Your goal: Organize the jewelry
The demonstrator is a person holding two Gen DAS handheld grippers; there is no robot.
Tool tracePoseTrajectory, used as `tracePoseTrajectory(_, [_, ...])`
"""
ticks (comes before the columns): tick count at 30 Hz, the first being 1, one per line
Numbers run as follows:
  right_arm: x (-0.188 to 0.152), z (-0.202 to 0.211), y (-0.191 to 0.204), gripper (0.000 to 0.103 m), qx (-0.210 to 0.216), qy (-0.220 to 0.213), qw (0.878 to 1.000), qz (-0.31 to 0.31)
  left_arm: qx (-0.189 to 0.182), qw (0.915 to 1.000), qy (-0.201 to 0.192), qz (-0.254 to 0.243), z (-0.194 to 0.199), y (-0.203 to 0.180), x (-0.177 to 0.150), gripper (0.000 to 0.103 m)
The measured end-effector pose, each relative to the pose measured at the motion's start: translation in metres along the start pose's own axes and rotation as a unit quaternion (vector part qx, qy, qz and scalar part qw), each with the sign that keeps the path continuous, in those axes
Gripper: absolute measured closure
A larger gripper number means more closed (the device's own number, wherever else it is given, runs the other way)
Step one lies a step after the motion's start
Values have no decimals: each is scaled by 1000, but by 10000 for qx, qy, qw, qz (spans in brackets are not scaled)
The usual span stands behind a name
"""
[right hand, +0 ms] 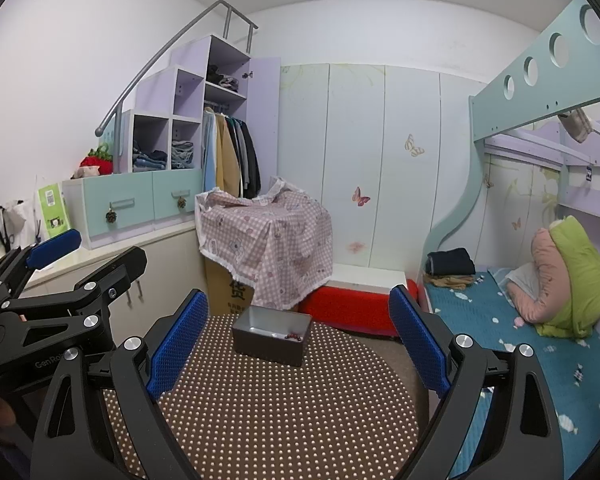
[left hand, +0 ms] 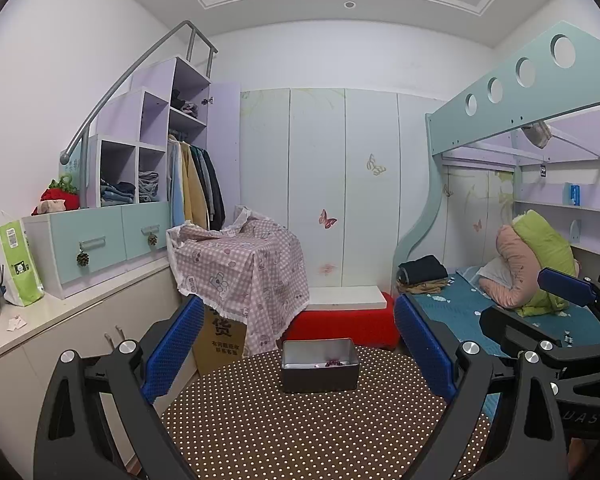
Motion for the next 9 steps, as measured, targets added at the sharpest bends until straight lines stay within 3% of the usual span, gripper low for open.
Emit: tracePoseTrajectory(9, [0, -1, -1, 14, 1, 2, 10000, -5, -9, 10000, 9, -39, -5, 2, -2, 10])
Point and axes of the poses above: each gripper's, at about its wrist camera, not at the fingertips, and z roughly against the way its jaws point, y to its left, x to its top, the point moved 9 cm from there along -z, roughly the way its jaws point, and after that the axes turned 6 degrees about y, right-handed, at the moved point
